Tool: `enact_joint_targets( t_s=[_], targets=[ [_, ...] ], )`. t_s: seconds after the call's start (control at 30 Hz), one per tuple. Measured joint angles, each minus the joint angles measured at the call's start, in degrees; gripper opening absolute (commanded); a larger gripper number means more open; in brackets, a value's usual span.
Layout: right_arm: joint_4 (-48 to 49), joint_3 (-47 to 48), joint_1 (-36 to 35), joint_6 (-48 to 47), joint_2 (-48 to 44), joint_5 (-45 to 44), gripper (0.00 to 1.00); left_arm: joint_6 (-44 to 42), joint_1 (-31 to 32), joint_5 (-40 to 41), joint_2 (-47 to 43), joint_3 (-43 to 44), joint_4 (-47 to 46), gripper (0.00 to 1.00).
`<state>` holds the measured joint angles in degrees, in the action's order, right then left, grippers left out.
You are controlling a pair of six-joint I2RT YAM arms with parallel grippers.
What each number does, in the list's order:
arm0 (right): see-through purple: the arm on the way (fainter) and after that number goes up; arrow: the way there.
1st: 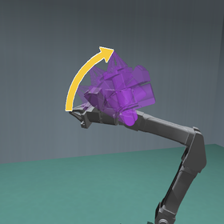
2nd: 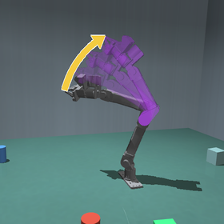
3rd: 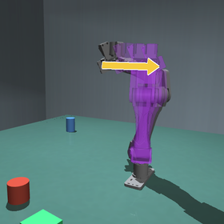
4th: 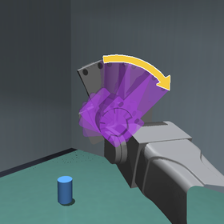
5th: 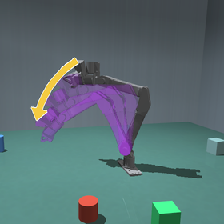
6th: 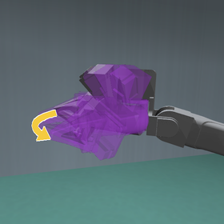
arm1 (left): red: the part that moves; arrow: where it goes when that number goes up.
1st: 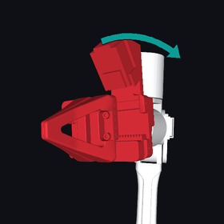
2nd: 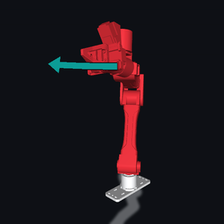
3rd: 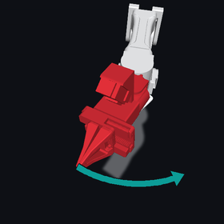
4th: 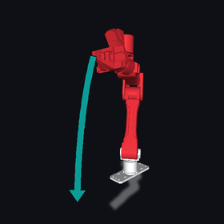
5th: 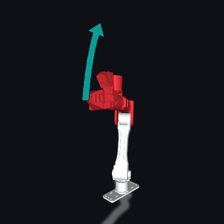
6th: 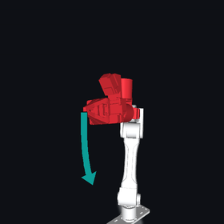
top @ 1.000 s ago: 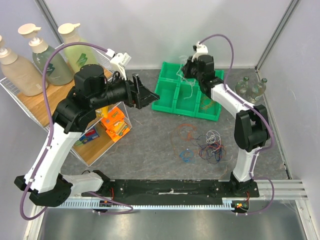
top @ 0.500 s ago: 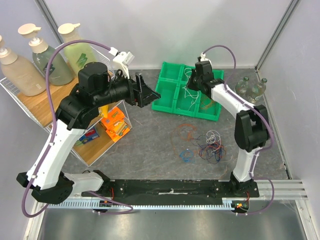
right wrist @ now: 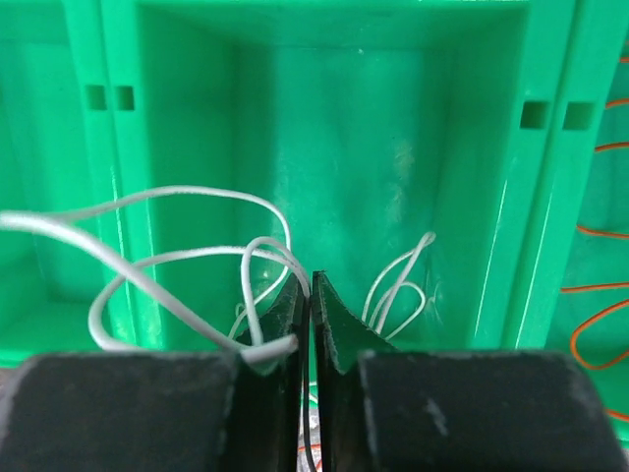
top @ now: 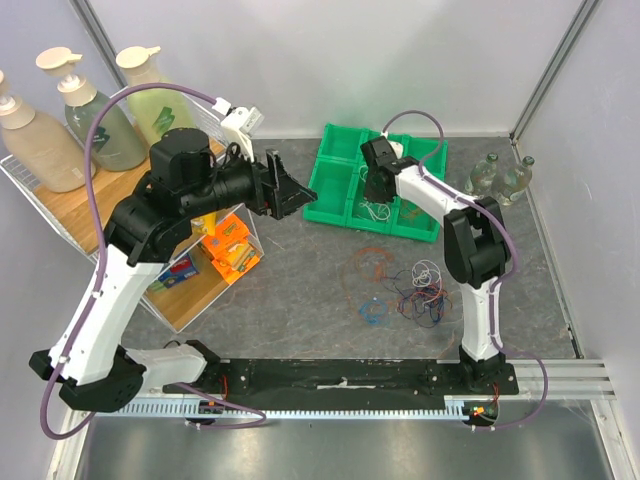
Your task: Untangle the cables
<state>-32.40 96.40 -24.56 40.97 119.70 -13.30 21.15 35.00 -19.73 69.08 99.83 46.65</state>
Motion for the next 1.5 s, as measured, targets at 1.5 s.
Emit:
enact_joint_targets(
  t_s=[1.5],
  targets=[
    [-10.4,-49.13,0.28,-10.54,-49.9,23.76,0.53,9.03,13.97,4.57,27.02,-31.23,-16.96,0.7]
  ],
)
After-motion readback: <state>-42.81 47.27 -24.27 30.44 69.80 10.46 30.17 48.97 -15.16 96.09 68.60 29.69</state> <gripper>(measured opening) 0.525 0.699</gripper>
